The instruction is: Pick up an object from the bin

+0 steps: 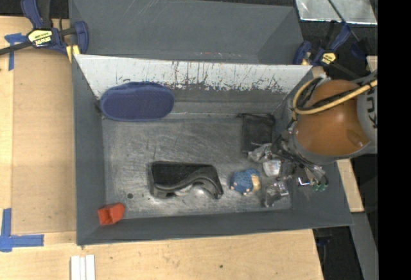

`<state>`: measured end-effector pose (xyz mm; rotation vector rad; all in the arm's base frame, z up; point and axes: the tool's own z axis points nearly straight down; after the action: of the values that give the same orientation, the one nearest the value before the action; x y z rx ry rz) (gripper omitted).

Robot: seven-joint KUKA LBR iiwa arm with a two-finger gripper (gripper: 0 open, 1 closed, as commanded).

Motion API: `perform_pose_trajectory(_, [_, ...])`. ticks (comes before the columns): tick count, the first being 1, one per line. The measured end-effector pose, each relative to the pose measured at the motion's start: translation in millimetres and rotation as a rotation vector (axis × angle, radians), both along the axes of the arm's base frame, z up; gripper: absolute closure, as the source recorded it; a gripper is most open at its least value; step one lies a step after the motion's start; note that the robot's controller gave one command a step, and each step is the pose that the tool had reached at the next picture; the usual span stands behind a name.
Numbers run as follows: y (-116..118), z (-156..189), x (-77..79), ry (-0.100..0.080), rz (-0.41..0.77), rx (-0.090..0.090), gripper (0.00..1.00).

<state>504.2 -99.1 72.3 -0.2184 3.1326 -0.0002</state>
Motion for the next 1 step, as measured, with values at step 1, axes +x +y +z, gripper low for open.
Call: perform_pose_trajectory(1, [42.0,7.3,-1.6,0.004,-0.220,0.002,0.00])
